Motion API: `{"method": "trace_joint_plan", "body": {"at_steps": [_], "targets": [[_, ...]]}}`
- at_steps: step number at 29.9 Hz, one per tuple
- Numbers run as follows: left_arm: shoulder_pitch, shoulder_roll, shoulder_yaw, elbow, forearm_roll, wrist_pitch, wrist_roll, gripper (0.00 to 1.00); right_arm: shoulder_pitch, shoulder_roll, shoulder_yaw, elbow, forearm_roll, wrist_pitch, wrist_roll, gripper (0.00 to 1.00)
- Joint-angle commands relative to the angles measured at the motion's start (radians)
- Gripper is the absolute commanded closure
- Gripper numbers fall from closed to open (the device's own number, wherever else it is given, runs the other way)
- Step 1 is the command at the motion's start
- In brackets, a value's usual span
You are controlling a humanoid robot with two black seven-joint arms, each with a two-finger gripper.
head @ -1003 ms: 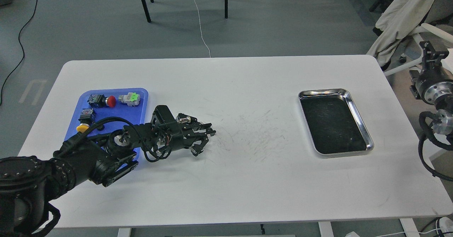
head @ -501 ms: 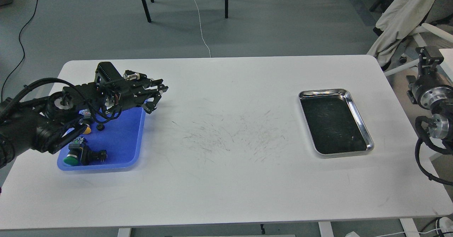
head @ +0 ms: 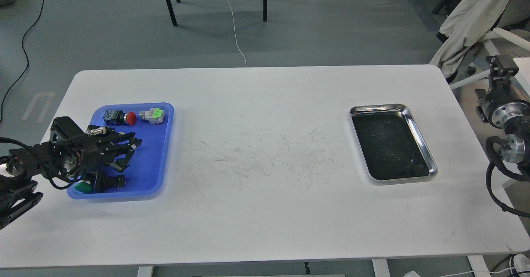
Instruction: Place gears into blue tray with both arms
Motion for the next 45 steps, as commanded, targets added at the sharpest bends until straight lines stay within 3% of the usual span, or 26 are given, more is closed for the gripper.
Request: {"method": "trace_joint_plan", "body": {"at_steps": [1,24,31,34,38,40,45], "targets": [[0.005,-0.005,0.0,0.003,-0.018,0.002,0.0,0.94,0.0,0.0,-0.001,0.001,-0.001,0.0,-0.001,0.05],[-0.001,-0.09,0.0,0.09,-0.032,0.002,0.0,0.91,0.0,0.0,-0.003,0.001,-0.001,0.0,-0.001,0.05],[-0.005,-0.096,0.001,0.115,-0.082,0.002,0.0,0.82,0.0,0.002,-0.003,0.003,-0.001,0.0,-0.001,0.05],[-0.006,-0.096,0.004,0.115,-0.101,0.002,0.0,0.71,0.0,0.0,-0.003,0.003,-0.001,0.0,0.0,0.05],[-0.001,-0.094,0.007,0.115,-0.104,0.002,0.0,0.64,-0.001,0.002,-0.003,0.003,-0.001,0.0,-0.001,0.05],[0.0,-0.094,0.007,0.115,-0.107,0.002,0.0,0.54,-0.001,0.002,-0.003,0.003,-0.001,0.0,-0.001,0.05],[0.0,-0.093,0.0,0.115,-0.118,0.002,0.0,0.48,0.0,0.002,-0.004,0.004,-0.001,0.0,0.0,0.05]]}}
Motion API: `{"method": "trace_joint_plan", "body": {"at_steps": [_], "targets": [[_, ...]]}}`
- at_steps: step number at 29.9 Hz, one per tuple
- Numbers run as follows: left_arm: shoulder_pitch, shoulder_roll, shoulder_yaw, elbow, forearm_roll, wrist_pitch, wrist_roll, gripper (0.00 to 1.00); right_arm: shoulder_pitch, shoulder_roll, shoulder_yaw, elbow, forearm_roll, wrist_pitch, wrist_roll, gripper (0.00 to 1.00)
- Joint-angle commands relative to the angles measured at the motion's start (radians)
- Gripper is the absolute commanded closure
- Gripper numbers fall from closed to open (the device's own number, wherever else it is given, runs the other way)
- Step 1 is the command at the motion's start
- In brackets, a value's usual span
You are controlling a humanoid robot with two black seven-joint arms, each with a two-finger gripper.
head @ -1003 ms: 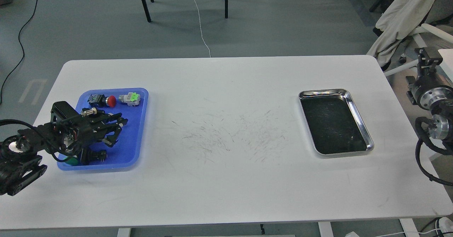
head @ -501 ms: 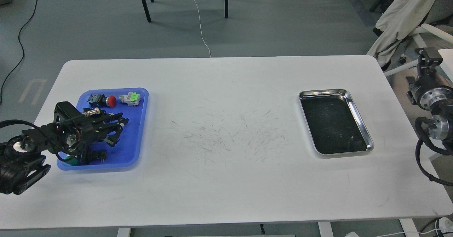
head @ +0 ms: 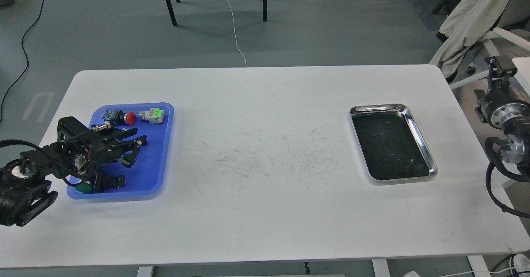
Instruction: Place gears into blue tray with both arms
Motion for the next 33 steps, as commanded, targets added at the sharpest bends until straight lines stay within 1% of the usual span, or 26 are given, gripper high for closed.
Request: {"method": "trace_joint_plan", "body": {"at_steps": [1,3,8,10,11,16,18,21,24,28,33], "targets": [[-0.003,0.0,-0.011,0.0,-0.015,0.0,0.0,0.43,0.001,0.0,-0.001,0.003,0.0,0.0,-0.001,0.05],[-0.01,0.003,-0.009,-0.002,-0.066,0.0,0.0,0.35,0.001,0.0,-0.001,0.005,0.0,0.0,-0.001,0.05],[-0.061,0.036,-0.005,-0.006,-0.303,-0.012,0.0,0.28,0.001,-0.002,-0.001,0.006,0.0,0.0,-0.001,0.04],[-0.093,0.068,-0.005,-0.012,-0.39,-0.034,0.0,0.25,0.001,-0.002,-0.001,0.008,0.0,0.0,-0.001,0.04],[-0.101,0.085,-0.008,-0.012,-0.425,-0.061,0.0,0.23,0.001,-0.002,-0.001,0.008,0.0,0.0,0.001,0.04],[-0.139,0.147,-0.048,-0.014,-0.655,-0.179,0.0,0.22,0.001,-0.002,0.0,0.009,0.0,0.0,0.001,0.04],[-0.153,0.171,-0.049,-0.014,-0.786,-0.251,0.0,0.21,0.001,-0.003,0.0,0.011,0.0,0.0,-0.001,0.04],[-0.179,0.226,-0.049,-0.014,-0.954,-0.331,0.0,0.21,0.001,-0.006,0.0,0.011,0.0,0.002,0.001,0.04],[-0.187,0.266,-0.051,-0.014,-1.08,-0.422,0.0,0.19,0.001,-0.009,0.0,0.012,0.0,0.002,0.001,0.04],[-0.185,0.314,-0.057,-0.014,-1.199,-0.518,0.0,0.16,0.0,-0.009,0.009,0.012,0.0,0.003,0.003,0.04],[-0.175,0.355,-0.156,-0.008,-1.361,-0.609,0.0,0.16,-0.003,-0.011,0.034,0.02,0.003,0.003,0.004,0.04]]}}
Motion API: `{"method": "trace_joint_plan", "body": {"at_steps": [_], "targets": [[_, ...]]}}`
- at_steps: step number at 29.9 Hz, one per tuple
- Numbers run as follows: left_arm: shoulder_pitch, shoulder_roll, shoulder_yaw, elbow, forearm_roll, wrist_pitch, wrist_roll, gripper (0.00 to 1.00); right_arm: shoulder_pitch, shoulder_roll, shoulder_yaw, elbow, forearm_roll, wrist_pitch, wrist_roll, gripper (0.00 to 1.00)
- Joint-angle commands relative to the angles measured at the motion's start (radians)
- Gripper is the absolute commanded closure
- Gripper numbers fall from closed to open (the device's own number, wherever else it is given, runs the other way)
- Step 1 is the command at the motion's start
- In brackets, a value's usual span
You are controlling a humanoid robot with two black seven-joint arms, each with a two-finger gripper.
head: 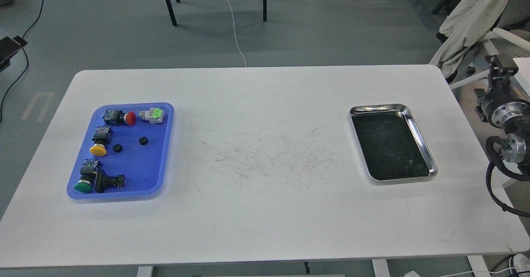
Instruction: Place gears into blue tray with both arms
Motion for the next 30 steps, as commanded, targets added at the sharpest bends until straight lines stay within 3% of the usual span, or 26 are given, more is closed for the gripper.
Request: {"method": "trace_joint_plan", "body": {"at_steps": [1,12,18,22,30], "targets": [[0.016,0.027,-0.068,0.006,-0.122,-0.054,0.0,0.16,-0.009,-0.002,0.026,0.008,0.002,-0.001,0.001,0.03],[0.09,0.064,-0.119,0.021,-0.48,-0.086,0.0,0.15,-0.065,-0.038,0.144,0.022,0.004,0.003,0.003,0.03],[0.107,0.061,-0.129,-0.02,-0.535,-0.094,0.0,0.14,-0.111,-0.084,0.241,0.146,0.004,-0.003,0.001,0.03],[0.105,0.012,-0.148,-0.032,-0.537,-0.124,0.0,0.02,-0.124,-0.11,0.268,0.221,0.002,-0.012,0.001,0.02],[0.105,-0.046,-0.232,-0.16,-0.534,-0.157,0.0,0.02,-0.121,-0.117,0.278,0.356,0.002,-0.011,0.001,0.01]]}}
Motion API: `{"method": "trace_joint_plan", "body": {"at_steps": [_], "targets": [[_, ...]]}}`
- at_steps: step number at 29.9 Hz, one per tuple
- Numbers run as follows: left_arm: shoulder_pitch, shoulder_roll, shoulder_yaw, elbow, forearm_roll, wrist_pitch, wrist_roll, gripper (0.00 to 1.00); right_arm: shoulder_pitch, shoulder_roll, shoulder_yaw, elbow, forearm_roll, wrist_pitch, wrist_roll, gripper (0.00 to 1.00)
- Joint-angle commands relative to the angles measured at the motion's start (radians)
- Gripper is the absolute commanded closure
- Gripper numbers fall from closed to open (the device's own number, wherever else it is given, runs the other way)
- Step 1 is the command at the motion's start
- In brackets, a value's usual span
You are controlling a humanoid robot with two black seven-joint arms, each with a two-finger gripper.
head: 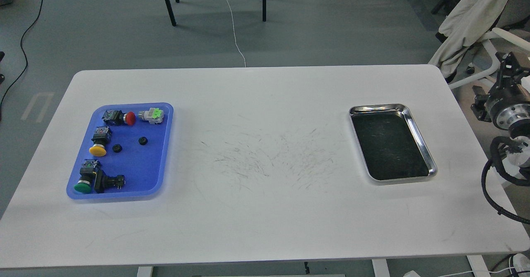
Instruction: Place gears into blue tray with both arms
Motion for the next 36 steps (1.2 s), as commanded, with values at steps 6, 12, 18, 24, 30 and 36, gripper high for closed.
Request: {"method": "trace_joint_plan", "body": {"at_steps": [6,12,18,24,30,36], "targets": [[0.0,-0.068,-0.05,-0.084,0.001,-0.049,0.0,0.02,-0.003,-0.029,0.069,0.144,0.0,0.01,0.001,0.01],[0.002,-0.093,-0.053,-0.104,-0.005,-0.075,0.03,0.02,0.003,-0.017,0.071,0.148,0.0,0.004,-0.011,0.01],[0.001,-0.094,-0.057,-0.112,-0.01,-0.079,0.035,0.02,0.012,-0.015,0.063,0.145,0.0,0.01,-0.054,0.01],[-0.006,-0.091,-0.056,-0.107,-0.016,-0.082,0.088,0.02,0.015,-0.015,0.035,0.132,0.0,0.01,-0.092,0.01],[0.001,-0.093,-0.045,-0.113,-0.016,-0.083,0.124,0.02,0.014,0.0,0.031,0.131,-0.001,0.008,-0.141,0.01],[0.004,-0.086,-0.042,-0.112,-0.013,-0.075,0.122,0.02,0.038,0.0,0.029,0.128,-0.001,0.01,-0.135,0.01]]}}
